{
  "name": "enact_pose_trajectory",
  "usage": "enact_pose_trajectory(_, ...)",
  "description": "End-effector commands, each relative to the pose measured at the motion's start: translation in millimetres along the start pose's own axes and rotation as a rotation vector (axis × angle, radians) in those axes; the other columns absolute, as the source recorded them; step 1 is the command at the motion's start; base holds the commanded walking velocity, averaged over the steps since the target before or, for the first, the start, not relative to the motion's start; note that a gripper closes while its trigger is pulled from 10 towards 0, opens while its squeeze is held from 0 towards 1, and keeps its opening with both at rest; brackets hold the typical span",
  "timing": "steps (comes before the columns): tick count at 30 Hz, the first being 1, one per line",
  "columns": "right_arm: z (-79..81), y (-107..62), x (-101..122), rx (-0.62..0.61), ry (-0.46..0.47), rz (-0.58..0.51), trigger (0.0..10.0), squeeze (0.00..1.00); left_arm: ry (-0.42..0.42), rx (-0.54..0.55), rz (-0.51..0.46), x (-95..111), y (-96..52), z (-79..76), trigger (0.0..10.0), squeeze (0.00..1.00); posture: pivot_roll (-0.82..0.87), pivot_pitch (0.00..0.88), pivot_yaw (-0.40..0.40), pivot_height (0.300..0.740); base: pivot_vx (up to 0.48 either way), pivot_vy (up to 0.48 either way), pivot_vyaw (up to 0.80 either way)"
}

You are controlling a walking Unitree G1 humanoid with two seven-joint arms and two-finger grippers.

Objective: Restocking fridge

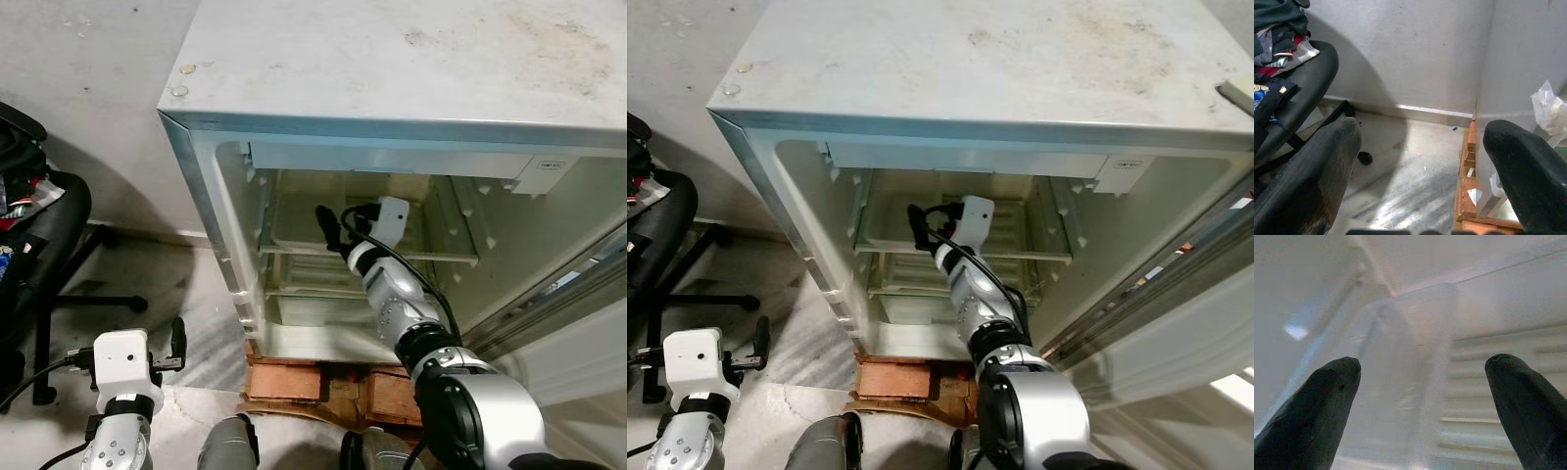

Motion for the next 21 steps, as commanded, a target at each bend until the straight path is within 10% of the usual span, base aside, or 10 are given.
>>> enact_pose_trajectory(1, -2.0, -1.4, 3, -0.003, -0.011, -0.025, 10.0, 1.00, 0.006, 0.012, 0.026, -8, -3.5, 3.2, 10.0, 0.00, 0.14, 0.159, -0.016, 0.735, 0.000, 0.000, 0.00)
enact_pose_trajectory(12, -5.8, -6.9, 48, 0.013, -0.183, -0.221, 10.0, 1.00, -0.009, 0.047, 0.025, -9, 0.1, 7.5, 10.0, 0.00, 0.13, 0.137, -0.013, 0.735, 0.000, 0.000, 0.00)
enact_pose_trajectory(14, -5.5, -12.0, 52, 0.025, -0.216, -0.251, 10.0, 0.62, -0.012, 0.048, 0.028, -9, 2.4, 6.2, 10.0, 0.00, 0.13, 0.127, -0.014, 0.735, 0.000, 0.000, 0.00)
enact_pose_trajectory(15, -6.1, -14.4, 53, 0.027, -0.222, -0.258, 10.0, 0.09, -0.011, 0.048, 0.028, -10, 2.9, 6.0, 10.0, 0.00, 0.12, 0.118, -0.016, 0.735, 0.000, 0.000, 0.00)
enact_pose_trajectory(21, -19.3, -33.3, 42, 0.000, -0.258, -0.241, 10.0, 0.00, -0.011, 0.050, 0.031, -11, 9.3, 4.6, 10.0, 0.00, 0.10, 0.088, -0.019, 0.735, 0.000, 0.000, 0.00)
Point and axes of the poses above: a point about 5 cm out from each wrist's last joint towards the gripper, its own y axis pointing out of the wrist towards the gripper, its own x axis along the axis of the wrist's last joint, z = x × y, the point moved 4 cm from there along y, pointing out of the wrist towards the gripper
